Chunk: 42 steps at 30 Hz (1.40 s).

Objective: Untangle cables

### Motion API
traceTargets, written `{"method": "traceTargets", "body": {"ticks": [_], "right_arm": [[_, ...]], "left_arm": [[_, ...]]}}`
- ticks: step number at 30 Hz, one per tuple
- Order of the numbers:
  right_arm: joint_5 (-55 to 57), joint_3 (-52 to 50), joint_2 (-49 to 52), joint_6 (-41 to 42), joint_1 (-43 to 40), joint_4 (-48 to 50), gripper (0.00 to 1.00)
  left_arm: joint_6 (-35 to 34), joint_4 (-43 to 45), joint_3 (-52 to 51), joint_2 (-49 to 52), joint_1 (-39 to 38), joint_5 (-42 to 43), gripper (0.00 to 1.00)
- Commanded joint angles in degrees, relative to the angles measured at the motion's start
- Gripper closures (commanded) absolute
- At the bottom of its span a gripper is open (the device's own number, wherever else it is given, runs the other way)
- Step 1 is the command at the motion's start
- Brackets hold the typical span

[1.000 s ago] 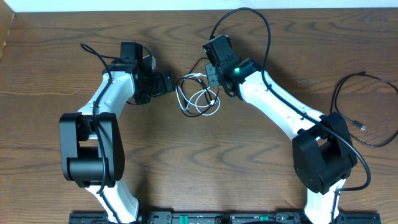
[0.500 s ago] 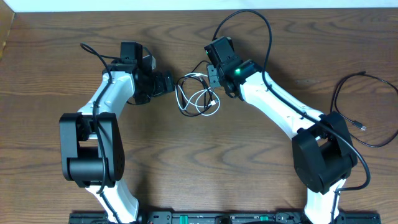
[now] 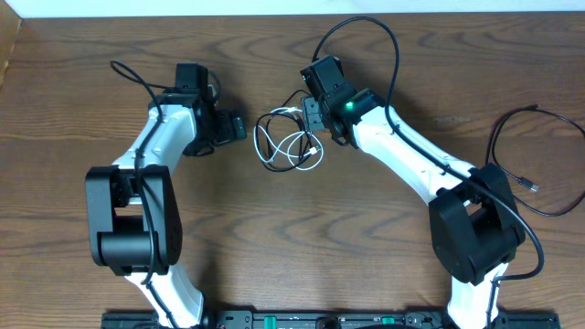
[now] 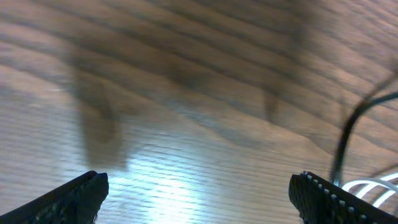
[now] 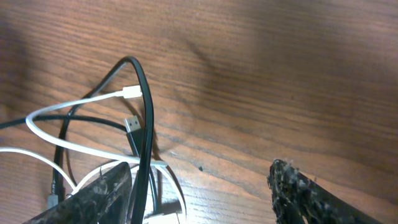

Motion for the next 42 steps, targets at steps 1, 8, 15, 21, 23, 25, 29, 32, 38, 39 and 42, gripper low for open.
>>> {"method": "traceTargets", "body": {"ticks": [1,8,15,21,23,25,29,32,38,39,42], "right_arm": [[0.39,-0.5,0.35,0.35,-0.09,-0.63,0.31],[0.31,-0.68,0.37,0.37,-0.28,-0.96,0.3],[0.31,-0.79,0.42,0.37,-0.31,-0.72,0.31],[0.31,-0.79,0.42,0.39,-0.28,-0.5,0.3],[0.31,-0.79,0.42,0.39,-0.28,-0.5,0.3],[0.28,-0.79,0.42,0.39,-0.28,-0.5,0.3],[0.28,-0.79,0.42,0.37,-0.28,-0.52,0.3],[0.28,-0.79,0.42,0.37,-0.28,-0.52,0.3],[0.26,-0.79,0.42,0.39,-0.28,-0.52,0.3],[0.22,-0.79,0.42,0.39,-0.28,-0.52,0.3],[-0.63,-0.79,0.42,0.39,-0.28,-0.5,0.3]], "left_arm": [[-0.22,-0.9,-0.37,0.2,2.25,-1.95,0.02],[5.29,-0.74,-0.37,-0.07,6.19,33.14,0.52],[17.31,-0.46,-0.37,-0.07,5.25,49.66,0.63],[17.31,-0.37,-0.37,-0.07,3.32,48.17,0.67],[17.29,-0.39,-0.37,-0.07,2.58,44.83,0.67],[17.27,-0.37,-0.37,-0.07,2.05,41.97,0.67],[17.03,0.07,-0.37,-0.07,1.51,40.15,0.67],[17.03,0.04,-0.37,-0.07,1.53,40.13,0.68],[14.71,0.87,-0.37,-0.07,1.53,35.71,0.68],[12.92,1.01,-0.37,-0.07,1.53,33.53,0.67],[9.09,1.09,-0.37,-0.07,1.53,28.81,0.67]]}}
